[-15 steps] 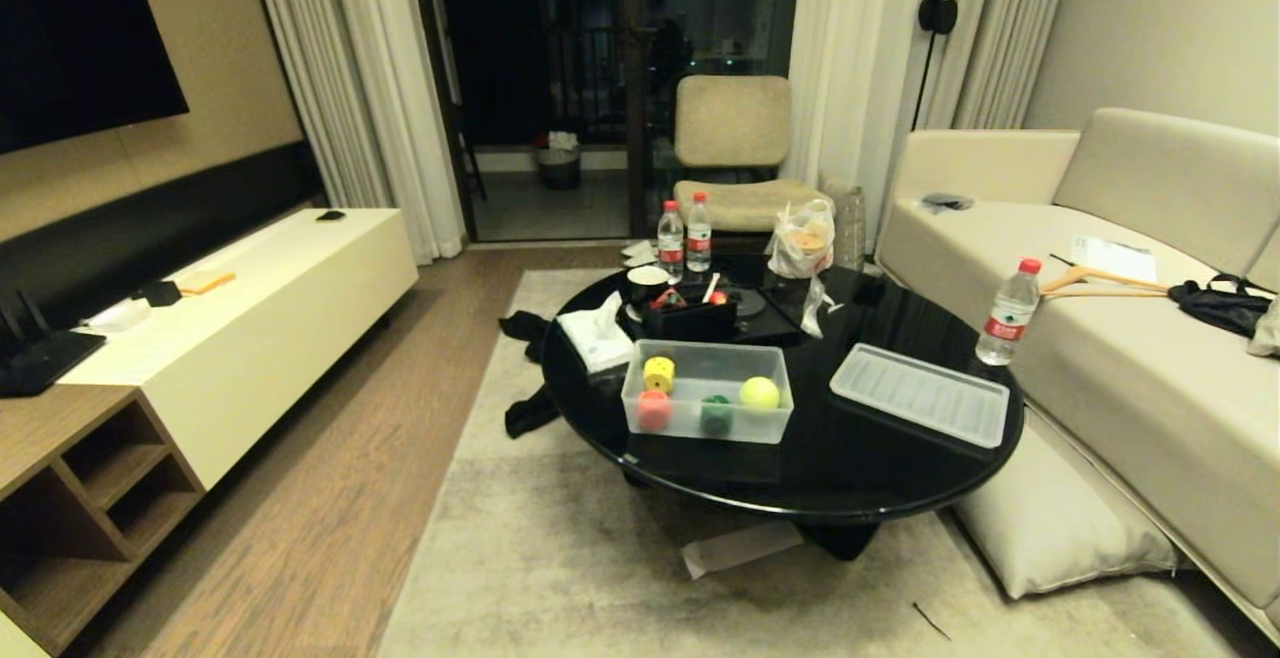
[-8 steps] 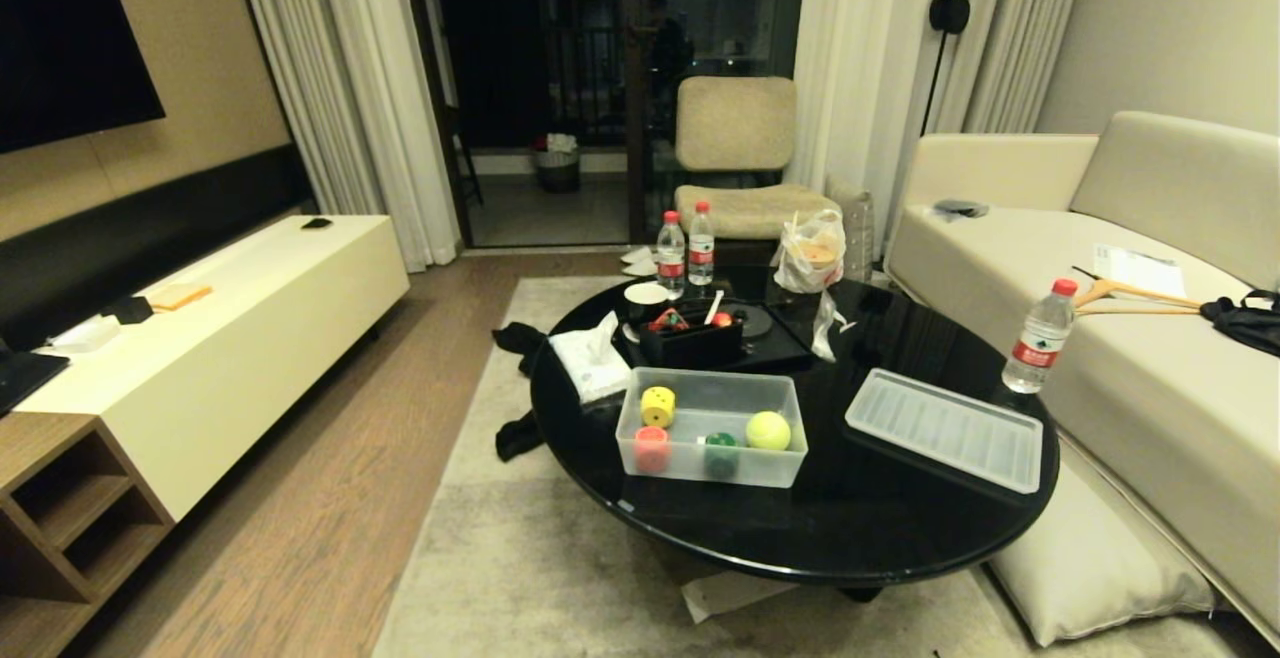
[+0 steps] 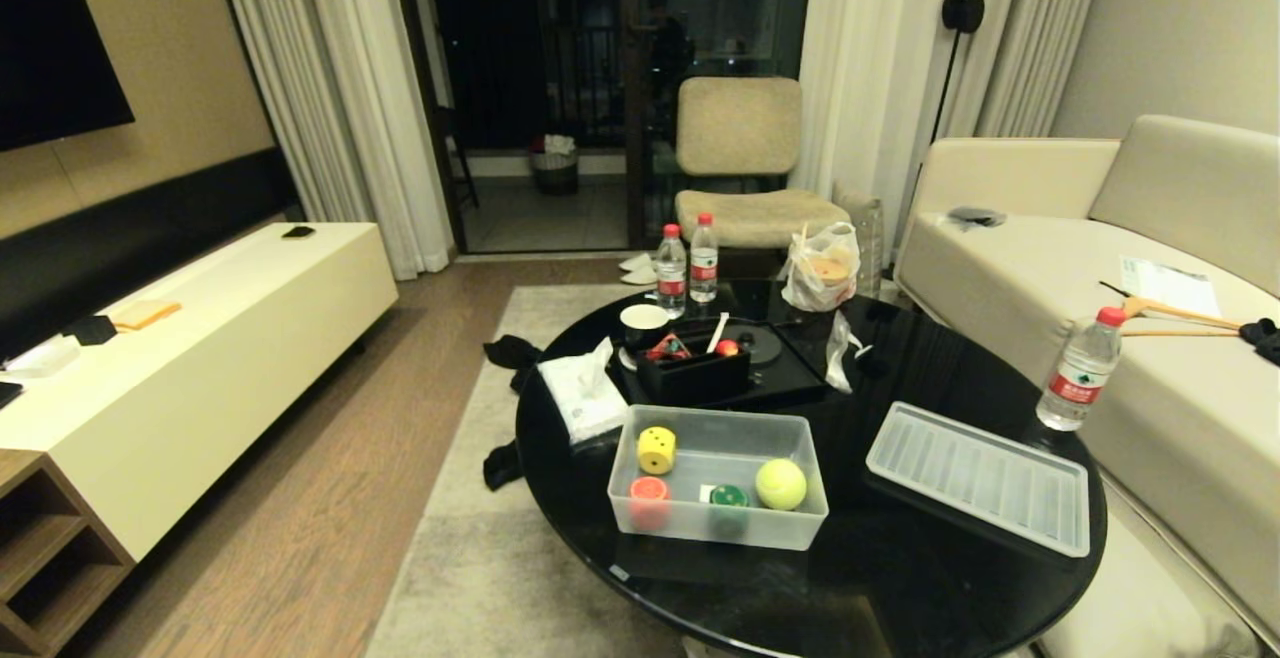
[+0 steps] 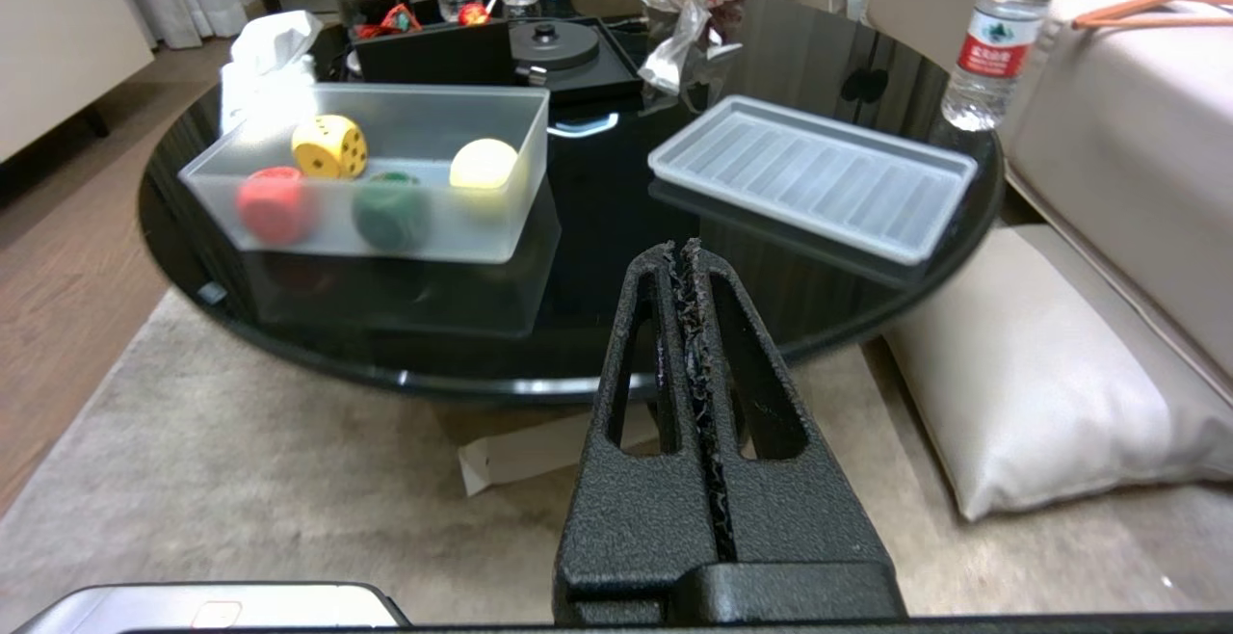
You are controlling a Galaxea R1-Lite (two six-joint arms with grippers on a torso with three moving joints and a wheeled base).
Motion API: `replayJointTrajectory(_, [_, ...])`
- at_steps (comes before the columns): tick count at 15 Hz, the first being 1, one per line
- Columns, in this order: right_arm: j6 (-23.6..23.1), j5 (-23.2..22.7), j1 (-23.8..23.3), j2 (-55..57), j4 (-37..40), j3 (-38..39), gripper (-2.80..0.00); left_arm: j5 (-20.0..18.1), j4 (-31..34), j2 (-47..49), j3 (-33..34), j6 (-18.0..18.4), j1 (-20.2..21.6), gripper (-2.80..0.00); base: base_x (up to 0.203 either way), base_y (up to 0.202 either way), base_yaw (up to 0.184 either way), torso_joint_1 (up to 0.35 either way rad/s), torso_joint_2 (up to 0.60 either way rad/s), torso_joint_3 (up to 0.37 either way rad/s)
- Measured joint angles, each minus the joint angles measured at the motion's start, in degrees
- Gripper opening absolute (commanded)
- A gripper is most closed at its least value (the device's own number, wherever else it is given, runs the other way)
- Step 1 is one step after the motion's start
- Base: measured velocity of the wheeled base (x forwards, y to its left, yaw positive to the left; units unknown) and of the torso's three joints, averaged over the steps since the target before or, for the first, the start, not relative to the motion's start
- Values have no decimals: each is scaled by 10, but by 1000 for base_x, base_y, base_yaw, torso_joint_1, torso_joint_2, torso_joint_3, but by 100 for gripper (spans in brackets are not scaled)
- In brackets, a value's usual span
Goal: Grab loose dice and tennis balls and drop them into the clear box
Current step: Put the ball in the box
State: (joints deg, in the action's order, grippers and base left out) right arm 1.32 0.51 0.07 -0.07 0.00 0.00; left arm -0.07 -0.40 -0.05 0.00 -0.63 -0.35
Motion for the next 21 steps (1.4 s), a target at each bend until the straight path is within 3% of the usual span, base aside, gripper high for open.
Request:
replayJointTrajectory(7, [0, 0, 0, 0, 0, 0, -280, 1, 0, 0, -2, 5, 0, -280, 0, 0, 0, 0, 0, 0])
replayJointTrajectory(11, [0, 0, 0, 0, 0, 0, -280, -3, 6, 46, -121, 12, -1, -280, 0, 0, 0, 0, 0, 0])
replayJointTrajectory(14, [0, 0, 0, 0, 0, 0, -280, -16, -28, 203, -260, -3, -9, -280, 0, 0, 0, 0, 0, 0])
replayJointTrajectory(17, [-1, 0, 0, 0, 0, 0, -280, -30, -78, 437, -415, -18, -30, -280, 0, 0, 0, 0, 0, 0])
replayJointTrajectory(21, [-1, 0, 0, 0, 0, 0, -280, -39, -120, 753, -649, -33, -97, -280, 0, 0, 0, 0, 0, 0])
